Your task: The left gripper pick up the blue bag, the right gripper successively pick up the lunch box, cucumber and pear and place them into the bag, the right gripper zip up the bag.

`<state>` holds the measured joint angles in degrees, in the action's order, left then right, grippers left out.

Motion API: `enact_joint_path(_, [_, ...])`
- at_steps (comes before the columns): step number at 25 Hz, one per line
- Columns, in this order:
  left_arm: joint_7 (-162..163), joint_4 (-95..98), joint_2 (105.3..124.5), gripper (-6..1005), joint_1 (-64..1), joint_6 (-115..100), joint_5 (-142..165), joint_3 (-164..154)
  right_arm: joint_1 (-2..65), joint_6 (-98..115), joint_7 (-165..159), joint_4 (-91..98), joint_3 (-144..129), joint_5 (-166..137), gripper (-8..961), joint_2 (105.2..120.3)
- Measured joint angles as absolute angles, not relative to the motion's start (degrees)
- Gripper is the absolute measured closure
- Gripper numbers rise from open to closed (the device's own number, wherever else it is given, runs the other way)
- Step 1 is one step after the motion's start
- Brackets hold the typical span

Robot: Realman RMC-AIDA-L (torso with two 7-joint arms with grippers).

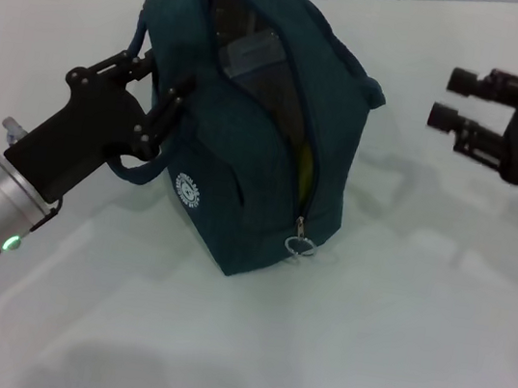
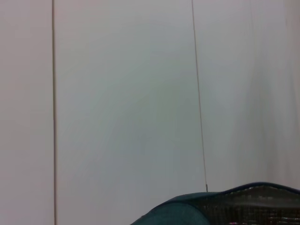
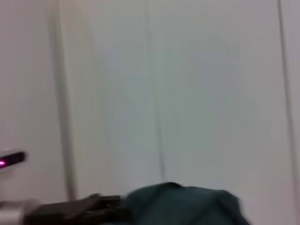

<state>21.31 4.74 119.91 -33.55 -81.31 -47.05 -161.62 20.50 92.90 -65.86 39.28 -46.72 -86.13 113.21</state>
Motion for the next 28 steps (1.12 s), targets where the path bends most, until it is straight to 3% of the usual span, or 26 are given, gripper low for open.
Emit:
enact_joint_path(6, [20.7,4.7,119.93,604,-33.7,-81.2,-47.2,-161.5,22.3,96.2,-65.8,37.8,-49.5,-94.5,481,112.96])
enact_joint_path(9, [20.7,4.8,119.95,604,-33.8,-81.2,-47.5,-161.5,23.5,93.6,-66.1,36.2,-50.5,-99.3,482,114.67])
enact_joint_path(12, [20.2,4.9,119.99,604,-34.0,-80.7,-48.3,-161.4,24.2,90.9,-65.7,34.4,-52.3,-100.1,483,115.41])
enact_joint_path(28, [20.0,4.9,120.17,606,-34.2,-79.9,-49.3,-161.5,32.5,77.2,-69.7,28.5,-67.0,-99.5,484,115.89])
